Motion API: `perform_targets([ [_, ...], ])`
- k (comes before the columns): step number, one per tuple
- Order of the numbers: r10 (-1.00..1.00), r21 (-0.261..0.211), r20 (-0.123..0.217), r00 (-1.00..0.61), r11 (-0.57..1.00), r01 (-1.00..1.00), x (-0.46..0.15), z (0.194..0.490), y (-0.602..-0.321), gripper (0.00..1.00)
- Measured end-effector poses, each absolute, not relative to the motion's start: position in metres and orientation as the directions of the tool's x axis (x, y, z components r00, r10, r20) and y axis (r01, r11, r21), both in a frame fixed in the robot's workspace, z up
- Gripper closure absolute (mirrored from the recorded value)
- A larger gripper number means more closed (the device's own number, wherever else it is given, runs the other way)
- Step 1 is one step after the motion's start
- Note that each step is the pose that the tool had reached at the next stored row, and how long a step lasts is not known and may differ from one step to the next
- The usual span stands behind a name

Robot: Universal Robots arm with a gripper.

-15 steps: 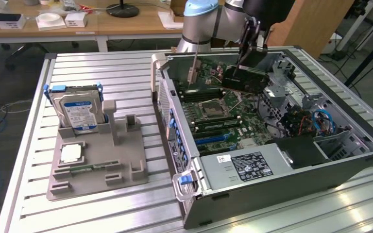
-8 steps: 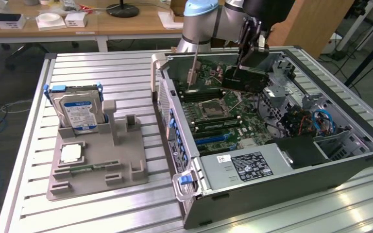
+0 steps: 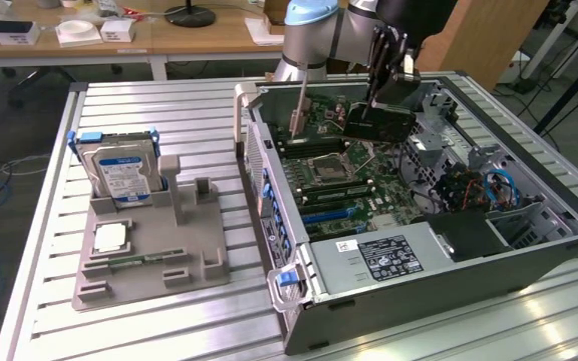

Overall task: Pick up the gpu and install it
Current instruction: 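Insert the gpu into the slot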

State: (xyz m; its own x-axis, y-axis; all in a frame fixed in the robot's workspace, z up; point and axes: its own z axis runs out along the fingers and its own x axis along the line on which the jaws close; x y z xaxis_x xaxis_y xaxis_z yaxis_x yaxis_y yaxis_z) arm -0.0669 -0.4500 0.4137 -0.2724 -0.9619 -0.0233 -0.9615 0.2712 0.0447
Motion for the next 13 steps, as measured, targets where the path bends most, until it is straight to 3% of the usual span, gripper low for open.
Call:
perform_targets([
  [13, -0.987, 0.045, -0.023, -0.159, 0.158, -0.986, -0.0669, 0.4137, -0.4499, 0.74],
])
